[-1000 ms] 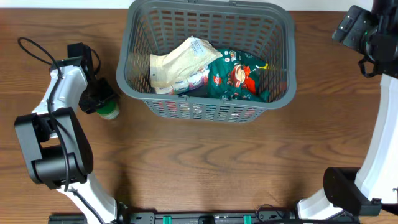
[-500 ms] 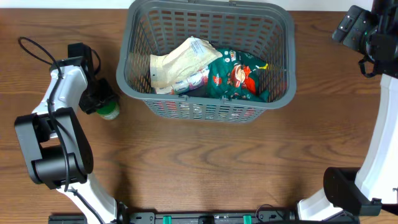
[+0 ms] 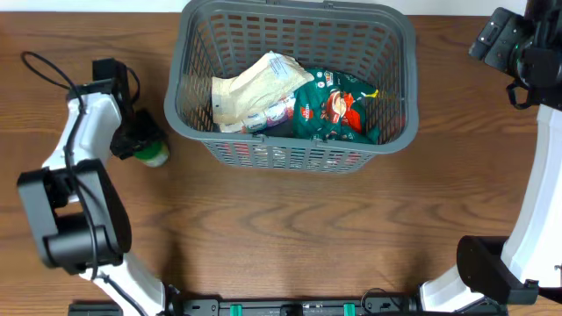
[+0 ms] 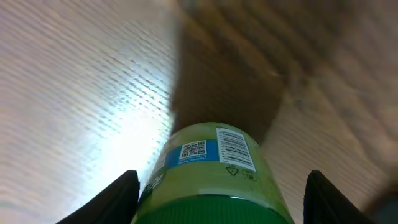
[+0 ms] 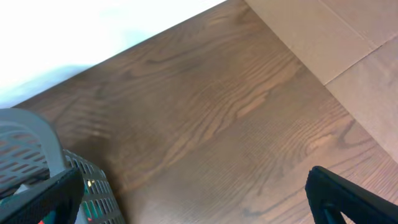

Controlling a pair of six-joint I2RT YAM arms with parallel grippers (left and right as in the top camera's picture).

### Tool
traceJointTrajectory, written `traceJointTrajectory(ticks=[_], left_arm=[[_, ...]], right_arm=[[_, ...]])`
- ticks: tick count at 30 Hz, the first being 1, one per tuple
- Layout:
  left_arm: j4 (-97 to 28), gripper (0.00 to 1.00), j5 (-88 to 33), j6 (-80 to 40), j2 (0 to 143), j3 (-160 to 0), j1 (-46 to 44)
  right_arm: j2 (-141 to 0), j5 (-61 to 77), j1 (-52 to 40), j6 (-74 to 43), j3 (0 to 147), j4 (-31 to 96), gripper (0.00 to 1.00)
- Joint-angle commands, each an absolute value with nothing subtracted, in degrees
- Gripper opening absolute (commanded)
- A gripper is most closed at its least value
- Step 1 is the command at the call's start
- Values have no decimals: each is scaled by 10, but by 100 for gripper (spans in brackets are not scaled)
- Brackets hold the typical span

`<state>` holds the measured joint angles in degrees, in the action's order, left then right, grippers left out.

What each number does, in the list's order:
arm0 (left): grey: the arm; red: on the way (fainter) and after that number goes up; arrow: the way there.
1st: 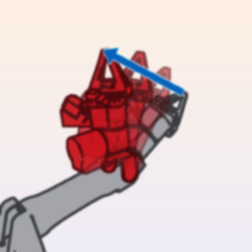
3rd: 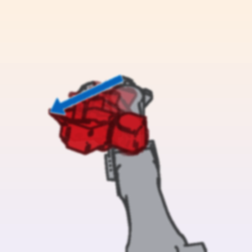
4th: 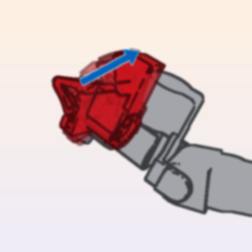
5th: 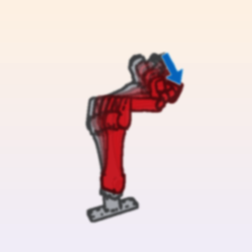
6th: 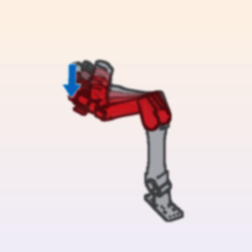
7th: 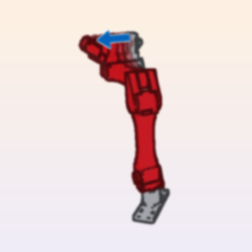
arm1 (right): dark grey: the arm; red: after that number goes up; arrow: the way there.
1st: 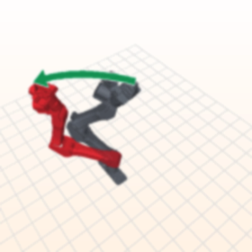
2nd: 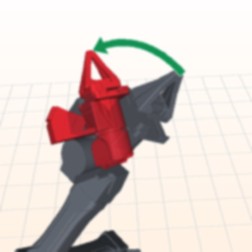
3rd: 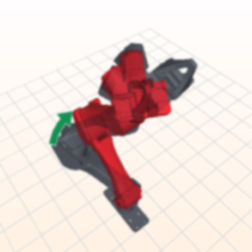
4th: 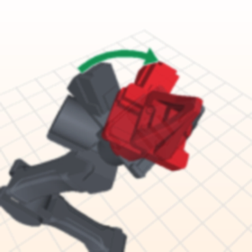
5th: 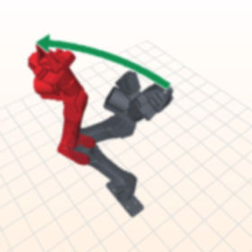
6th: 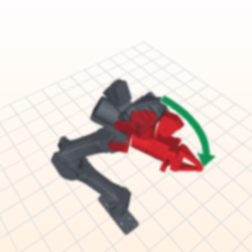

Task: Pack container
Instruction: 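Lower the left gripper around the green-lidded jar, close and lift, then carry the jar over the basket and lower it inside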

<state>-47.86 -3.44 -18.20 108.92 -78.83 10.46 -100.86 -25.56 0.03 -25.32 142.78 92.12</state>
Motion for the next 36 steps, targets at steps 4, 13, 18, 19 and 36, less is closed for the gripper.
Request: traceJointTrajectory(ticks=[4, 13, 18, 19, 36], left_arm=[[-478, 6, -30, -183, 986, -804, 107], [-468, 6, -30, -188, 854, -821, 107], [-454, 6, -36, -187, 775, -847, 107], [-450, 6, -41, -187, 762, -853, 106], [-386, 6, -286, -150, 707, -963, 45]], right_arm=[[-1007, -265, 3, -261, 1433, 922, 99], [-1007, -265, 3, -261, 1433, 922, 99], [-1007, -265, 3, -261, 1433, 922, 99], [-1007, -265, 3, -261, 1433, 922, 99], [-1007, -265, 3, -261, 1433, 922, 99]])
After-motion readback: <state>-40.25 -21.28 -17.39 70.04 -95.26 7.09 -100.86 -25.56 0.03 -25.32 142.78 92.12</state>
